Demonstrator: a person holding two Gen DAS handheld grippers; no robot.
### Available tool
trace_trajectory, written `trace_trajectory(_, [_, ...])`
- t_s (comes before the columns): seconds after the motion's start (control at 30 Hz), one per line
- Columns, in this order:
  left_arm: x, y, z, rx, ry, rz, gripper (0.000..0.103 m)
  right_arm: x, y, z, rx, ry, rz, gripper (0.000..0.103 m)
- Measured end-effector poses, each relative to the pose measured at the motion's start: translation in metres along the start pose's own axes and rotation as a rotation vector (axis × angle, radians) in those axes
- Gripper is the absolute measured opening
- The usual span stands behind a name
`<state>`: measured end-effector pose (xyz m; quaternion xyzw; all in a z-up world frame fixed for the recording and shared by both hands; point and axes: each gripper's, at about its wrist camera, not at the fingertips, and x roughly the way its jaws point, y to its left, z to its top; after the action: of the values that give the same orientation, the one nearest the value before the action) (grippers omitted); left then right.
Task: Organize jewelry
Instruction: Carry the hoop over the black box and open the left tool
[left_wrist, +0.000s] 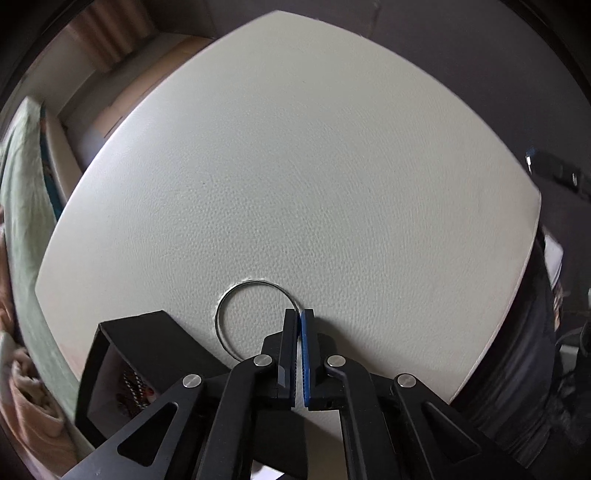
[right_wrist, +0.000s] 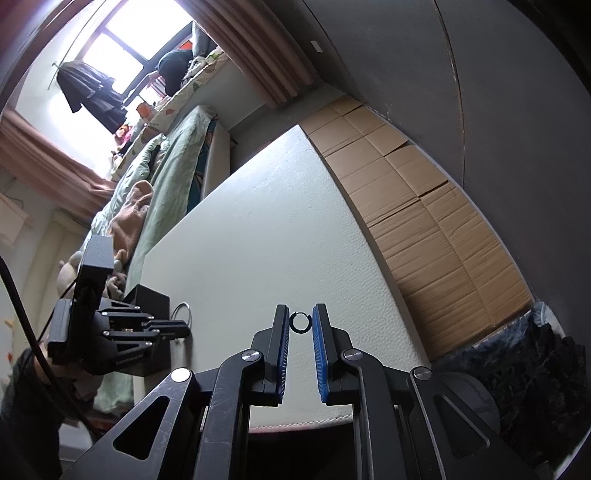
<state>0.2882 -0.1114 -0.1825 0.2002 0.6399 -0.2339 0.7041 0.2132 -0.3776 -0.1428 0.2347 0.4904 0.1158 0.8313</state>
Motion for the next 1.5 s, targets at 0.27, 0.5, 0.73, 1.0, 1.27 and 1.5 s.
trace_trajectory(0.27, [-0.019,0.012,0.0,-0.156,-0.071,-0.058,0.001,-0.001,0.002,0.001,-0.006,-0.009,-0.001,0.014])
trace_trajectory(0.5, [-0.066,0.02,-0.014,-0.202,-0.173,-0.099,0.001,-0.004,0.016,0.003,-0.036,-0.006,0.023,0.014])
trace_trajectory(0.73, [-0.103,0.026,-0.021,-0.244,-0.266,-0.104,0.001,-0.001,0.045,0.006,-0.081,-0.002,0.056,0.014])
trace_trajectory(1.0, [-0.122,0.033,-0.053,-0.264,-0.31,-0.032,0.001,0.007,0.08,0.002,-0.138,0.013,0.084,0.014])
trace_trajectory(1.27, [-0.115,0.053,-0.088,-0.341,-0.34,0.026,0.001,0.011,0.108,-0.008,-0.179,0.032,0.094,0.014])
trace_trajectory(1.5, [-0.107,0.073,-0.122,-0.495,-0.42,-0.019,0.004,0.016,0.136,-0.012,-0.217,0.042,0.115,0.014])
